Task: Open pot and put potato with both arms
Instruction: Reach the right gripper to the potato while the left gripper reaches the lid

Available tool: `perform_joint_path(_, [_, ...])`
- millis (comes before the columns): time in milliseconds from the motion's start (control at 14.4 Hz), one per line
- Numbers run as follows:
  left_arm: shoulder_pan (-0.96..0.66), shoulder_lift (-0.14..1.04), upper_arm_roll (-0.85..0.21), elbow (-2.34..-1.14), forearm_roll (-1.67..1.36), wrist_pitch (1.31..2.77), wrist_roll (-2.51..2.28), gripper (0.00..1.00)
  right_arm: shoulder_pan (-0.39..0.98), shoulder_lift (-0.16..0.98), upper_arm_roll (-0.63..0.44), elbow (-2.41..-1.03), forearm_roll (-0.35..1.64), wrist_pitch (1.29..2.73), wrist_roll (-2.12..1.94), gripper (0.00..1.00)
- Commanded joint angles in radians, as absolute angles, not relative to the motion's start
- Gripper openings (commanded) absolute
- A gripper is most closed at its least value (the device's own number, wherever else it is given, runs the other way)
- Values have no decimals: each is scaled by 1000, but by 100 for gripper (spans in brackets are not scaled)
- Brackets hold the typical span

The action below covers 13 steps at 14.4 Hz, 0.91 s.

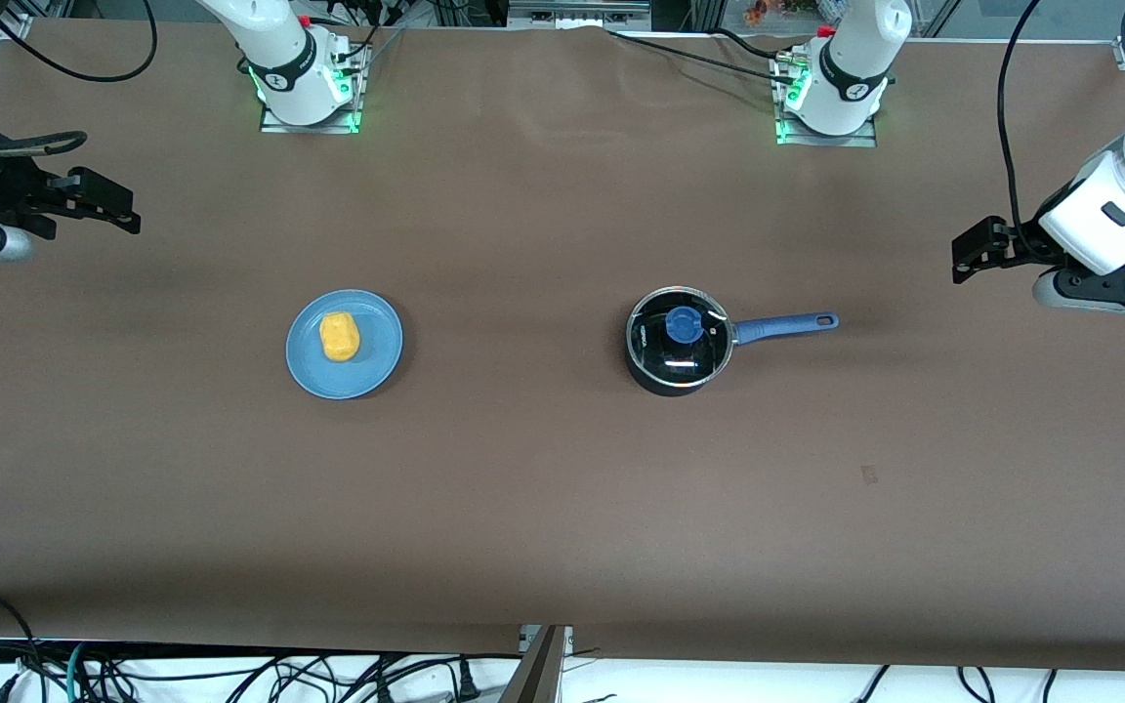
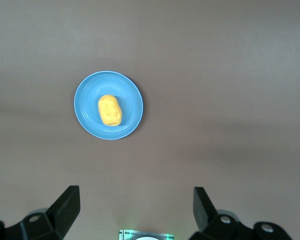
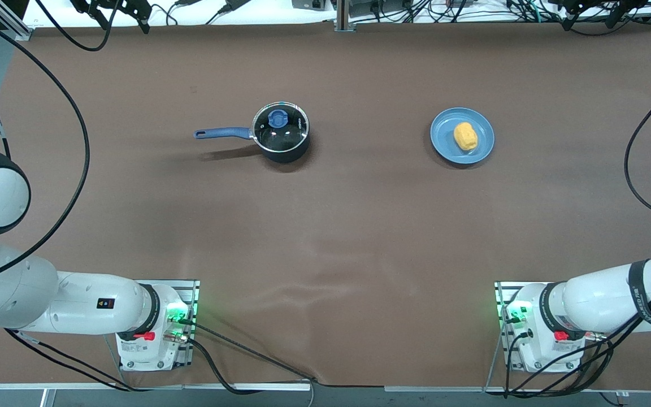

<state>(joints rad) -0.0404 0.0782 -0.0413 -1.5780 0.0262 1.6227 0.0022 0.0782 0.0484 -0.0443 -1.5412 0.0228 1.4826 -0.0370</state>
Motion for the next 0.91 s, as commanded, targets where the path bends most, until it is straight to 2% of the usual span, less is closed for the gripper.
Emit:
perform_joint_path(0, [-41,87,-41,-1552,0,1606,-14,100,75,66,-41,-1512,35,1479,-43,100])
perform_joint_path(557, [-34,101,-43,-1557,0,1606,-3,100,89,132,-40,-1513,34,1477,-43,100])
perform_joint_path(836, [-28,66,-43,-1612,2,1606,5,100,112,159,-40,-1511,29,1503,-44,100])
